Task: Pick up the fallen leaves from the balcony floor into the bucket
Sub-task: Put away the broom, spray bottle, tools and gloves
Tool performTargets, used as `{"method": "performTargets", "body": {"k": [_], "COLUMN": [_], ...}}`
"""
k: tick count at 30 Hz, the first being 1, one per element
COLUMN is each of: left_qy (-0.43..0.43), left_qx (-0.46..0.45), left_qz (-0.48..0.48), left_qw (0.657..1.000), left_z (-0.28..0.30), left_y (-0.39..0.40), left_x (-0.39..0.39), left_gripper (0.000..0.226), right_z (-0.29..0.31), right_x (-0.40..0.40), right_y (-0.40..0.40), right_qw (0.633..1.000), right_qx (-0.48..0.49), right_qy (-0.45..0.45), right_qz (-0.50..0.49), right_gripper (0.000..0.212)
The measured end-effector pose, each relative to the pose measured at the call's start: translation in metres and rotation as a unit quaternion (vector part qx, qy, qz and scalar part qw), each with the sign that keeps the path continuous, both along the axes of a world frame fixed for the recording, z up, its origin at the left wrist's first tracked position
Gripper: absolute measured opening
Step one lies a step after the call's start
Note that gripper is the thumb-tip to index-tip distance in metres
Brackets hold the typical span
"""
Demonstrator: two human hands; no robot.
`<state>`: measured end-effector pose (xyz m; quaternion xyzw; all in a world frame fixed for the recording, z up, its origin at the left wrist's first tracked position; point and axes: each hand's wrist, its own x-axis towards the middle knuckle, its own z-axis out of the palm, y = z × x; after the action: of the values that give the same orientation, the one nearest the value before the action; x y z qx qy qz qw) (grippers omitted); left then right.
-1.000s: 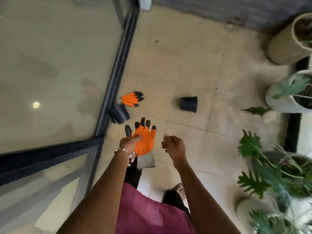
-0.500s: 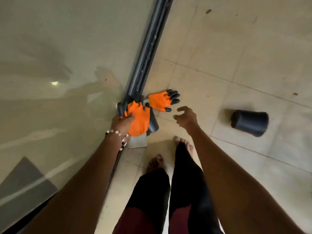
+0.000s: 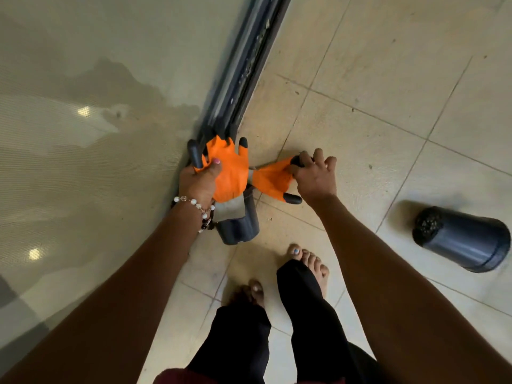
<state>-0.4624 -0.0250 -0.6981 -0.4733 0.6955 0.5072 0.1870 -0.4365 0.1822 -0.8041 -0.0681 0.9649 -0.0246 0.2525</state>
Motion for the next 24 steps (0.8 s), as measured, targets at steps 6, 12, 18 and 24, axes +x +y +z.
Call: {"method": "performTargets", "body": {"k": [6,12,18,24], "left_qy": [0.014,0.026,0.052,-0.044], "left_qx": [-0.001,0.038,0.107,0.284], "left_qz": [-0.04,-0.12,-0.29,-0.37], "left_qw": [0.999,0.992,0.95,0.884], "left_z": [0.08,0.226,0.349,0.511], "left_y": [0.021,0.057,0.108,0.119], "left_x": [0.0,0.003,0.006,0.061], "left_gripper": [0.025,0.025,0.033,0.027], "right_z": [0.105,0.296,0.54,0.702], "right_x": [0.014,0.033,0.042,0.096], "right_y": [0.048,0.106,0.131,0.128], "right_qw": [0.981,0.974,0.936,0.892], "right_qx": [-0.129,-0.196,-0.304,-0.382], "right_qy": [-0.021,-0.015,-0.149,-0.069], "right_qz": [-0.14,-0.11,-0.099,-0.232], "right_gripper": [0.016,0.022,0.023,0.016]}}
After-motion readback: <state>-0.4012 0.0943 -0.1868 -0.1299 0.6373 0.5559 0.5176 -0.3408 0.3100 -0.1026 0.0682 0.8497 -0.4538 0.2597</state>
